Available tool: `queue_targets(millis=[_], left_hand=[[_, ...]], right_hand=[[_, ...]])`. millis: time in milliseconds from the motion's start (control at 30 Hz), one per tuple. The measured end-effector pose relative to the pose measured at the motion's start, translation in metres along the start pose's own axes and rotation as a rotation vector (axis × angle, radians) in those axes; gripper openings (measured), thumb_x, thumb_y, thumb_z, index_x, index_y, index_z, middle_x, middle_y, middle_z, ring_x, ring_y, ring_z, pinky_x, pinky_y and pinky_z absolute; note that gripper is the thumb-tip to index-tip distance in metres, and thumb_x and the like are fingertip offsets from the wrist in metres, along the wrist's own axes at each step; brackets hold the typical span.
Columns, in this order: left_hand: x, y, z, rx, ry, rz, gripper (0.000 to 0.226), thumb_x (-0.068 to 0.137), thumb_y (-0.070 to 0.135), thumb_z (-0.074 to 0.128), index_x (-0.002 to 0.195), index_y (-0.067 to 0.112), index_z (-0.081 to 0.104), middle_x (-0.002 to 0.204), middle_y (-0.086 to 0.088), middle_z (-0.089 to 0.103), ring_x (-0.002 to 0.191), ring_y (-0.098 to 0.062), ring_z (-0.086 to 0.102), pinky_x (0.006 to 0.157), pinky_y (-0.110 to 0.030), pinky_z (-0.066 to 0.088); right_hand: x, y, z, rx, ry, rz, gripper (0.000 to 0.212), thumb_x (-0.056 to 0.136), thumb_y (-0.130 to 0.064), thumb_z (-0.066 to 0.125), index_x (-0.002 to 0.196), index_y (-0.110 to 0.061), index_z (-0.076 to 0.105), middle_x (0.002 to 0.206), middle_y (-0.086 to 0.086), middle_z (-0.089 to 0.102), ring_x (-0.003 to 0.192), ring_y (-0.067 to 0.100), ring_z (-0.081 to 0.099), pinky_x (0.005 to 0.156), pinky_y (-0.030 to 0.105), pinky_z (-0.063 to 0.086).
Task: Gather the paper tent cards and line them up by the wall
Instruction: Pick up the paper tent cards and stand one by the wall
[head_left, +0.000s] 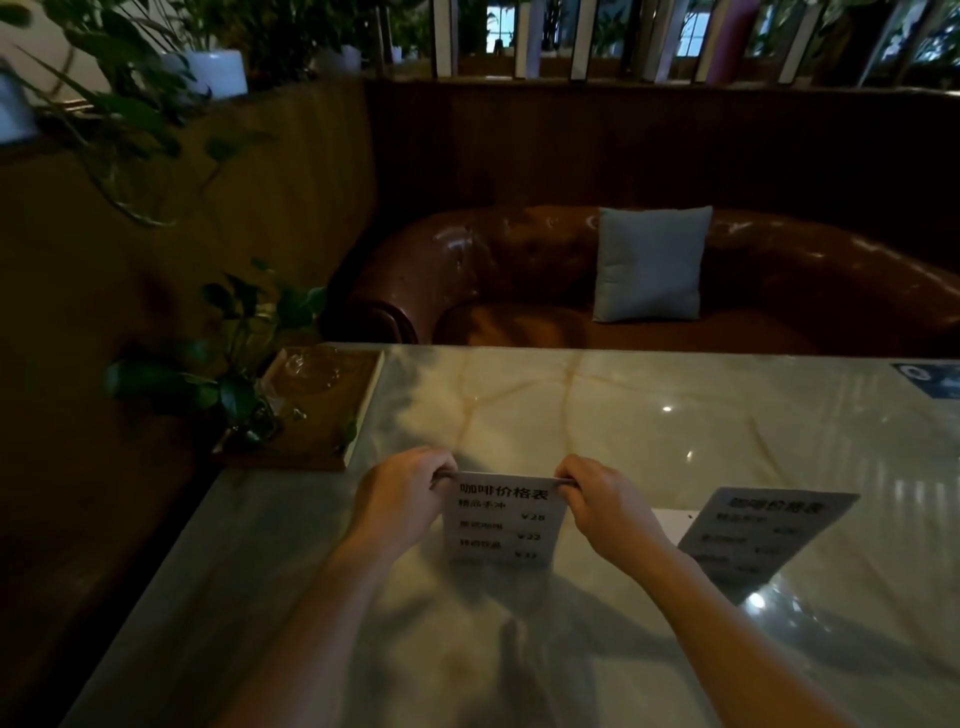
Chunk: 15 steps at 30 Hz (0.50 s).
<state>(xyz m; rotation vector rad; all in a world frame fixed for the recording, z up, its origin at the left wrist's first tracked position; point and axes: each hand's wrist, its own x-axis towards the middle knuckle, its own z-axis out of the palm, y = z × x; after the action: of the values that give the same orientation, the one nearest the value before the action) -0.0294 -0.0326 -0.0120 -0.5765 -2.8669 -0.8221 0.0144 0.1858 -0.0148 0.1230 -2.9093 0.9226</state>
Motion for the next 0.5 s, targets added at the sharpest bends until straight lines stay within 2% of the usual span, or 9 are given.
queue_targets(millis=[167,333,400,500], left_hand=[[-0.002,-0.001,-0.002,-0.007,0.057,0.0,0.006,0.08,0.017,0.062,0.075,0.019,0.064,0.079,-0.001,0.068,0.075,-0.019,0.06,0.068,-0.04,0.051],[-0.012,-0.009,-0.01,-0.045,0.044,-0.04,0.011,0.081,0.013,0.061,0.073,0.021,0.062,0.078,-0.001,0.066,0.073,-0.019,0.059,0.065,-0.04,0.05],[-0.02,-0.013,-0.013,-0.061,0.038,-0.063,0.016,0.081,0.015,0.061,0.069,0.026,0.058,0.075,0.004,0.062,0.071,-0.017,0.058,0.063,-0.039,0.05],[-0.034,-0.019,-0.02,-0.077,0.023,-0.139,0.013,0.081,0.022,0.06,0.07,0.026,0.057,0.074,0.004,0.059,0.072,-0.017,0.057,0.065,-0.043,0.051]], right_hand=[[0.001,-0.003,0.004,0.004,0.056,-0.024,0.006,0.087,-0.011,0.047,0.083,-0.011,0.051,0.082,0.009,0.06,0.07,0.025,0.054,0.065,0.044,0.05],[0.007,-0.013,0.002,-0.005,0.051,-0.063,0.006,0.088,-0.011,0.045,0.085,-0.011,0.051,0.082,0.006,0.059,0.07,0.023,0.054,0.063,0.037,0.048],[0.012,-0.02,0.002,-0.001,0.031,-0.093,0.006,0.088,-0.011,0.045,0.085,-0.011,0.051,0.08,0.003,0.055,0.069,0.022,0.053,0.063,0.034,0.047],[0.021,-0.033,0.007,-0.002,-0.015,-0.162,0.006,0.087,-0.01,0.046,0.085,-0.008,0.051,0.08,0.002,0.054,0.07,0.022,0.053,0.066,0.036,0.048]])
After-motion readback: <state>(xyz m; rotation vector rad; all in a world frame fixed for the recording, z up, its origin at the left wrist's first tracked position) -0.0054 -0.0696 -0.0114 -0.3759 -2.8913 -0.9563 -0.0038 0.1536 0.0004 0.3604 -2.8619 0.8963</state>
